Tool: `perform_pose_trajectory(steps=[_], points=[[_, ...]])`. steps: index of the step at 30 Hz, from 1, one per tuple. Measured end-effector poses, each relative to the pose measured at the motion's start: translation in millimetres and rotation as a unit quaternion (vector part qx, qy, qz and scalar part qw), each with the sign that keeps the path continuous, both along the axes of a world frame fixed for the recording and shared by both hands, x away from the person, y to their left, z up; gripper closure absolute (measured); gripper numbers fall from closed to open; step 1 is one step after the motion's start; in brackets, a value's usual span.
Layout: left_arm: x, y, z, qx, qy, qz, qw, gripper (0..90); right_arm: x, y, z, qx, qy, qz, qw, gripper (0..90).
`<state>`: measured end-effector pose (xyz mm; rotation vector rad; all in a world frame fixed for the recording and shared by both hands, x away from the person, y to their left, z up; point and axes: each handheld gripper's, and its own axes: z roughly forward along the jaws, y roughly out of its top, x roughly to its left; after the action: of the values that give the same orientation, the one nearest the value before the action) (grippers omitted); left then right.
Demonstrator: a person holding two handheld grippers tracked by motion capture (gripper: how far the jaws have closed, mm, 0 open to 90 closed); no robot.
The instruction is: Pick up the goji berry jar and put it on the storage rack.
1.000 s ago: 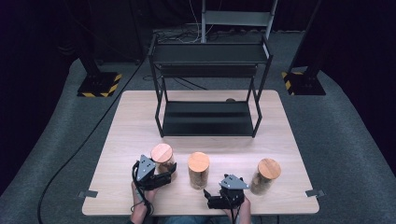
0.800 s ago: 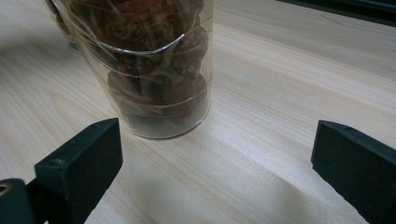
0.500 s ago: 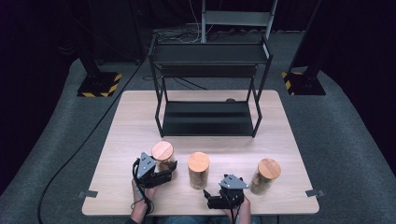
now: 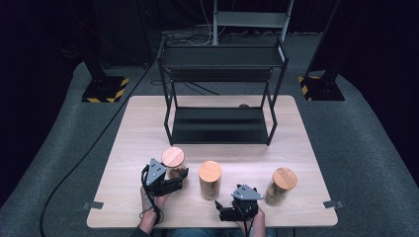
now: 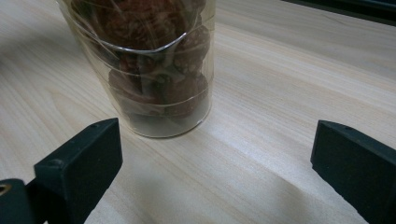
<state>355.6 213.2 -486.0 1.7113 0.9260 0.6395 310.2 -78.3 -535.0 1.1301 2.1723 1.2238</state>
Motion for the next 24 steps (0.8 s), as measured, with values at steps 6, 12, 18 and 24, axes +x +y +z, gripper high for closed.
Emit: perform_pose_trajectory(steps=[6, 12, 18, 24], points=[[3.3, -0.4, 2.1, 0.000, 0.001, -0.001, 1.0000, 24.4, -0.1, 0.0, 0.0, 0.000, -0.001, -0.001, 1.0000, 1.4], [5.8, -2.4, 6.1, 0.001, -0.003, 0.000, 1.0000, 24.4, -0.1, 0.2, 0.0, -0.001, 0.000, 0.001, 1.0000, 1.4], [9.5, -4.0, 7.3, 0.004, -0.001, -0.004, 1.0000, 24.5, -0.2, 0.2, 0.0, -0.001, -0.001, -0.001, 1.0000, 1.4], [12.2, -5.1, 8.6, 0.001, -0.001, -0.004, 1.0000, 24.5, -0.5, 0.5, -0.1, -0.004, -0.002, 0.000, 1.0000, 1.5]])
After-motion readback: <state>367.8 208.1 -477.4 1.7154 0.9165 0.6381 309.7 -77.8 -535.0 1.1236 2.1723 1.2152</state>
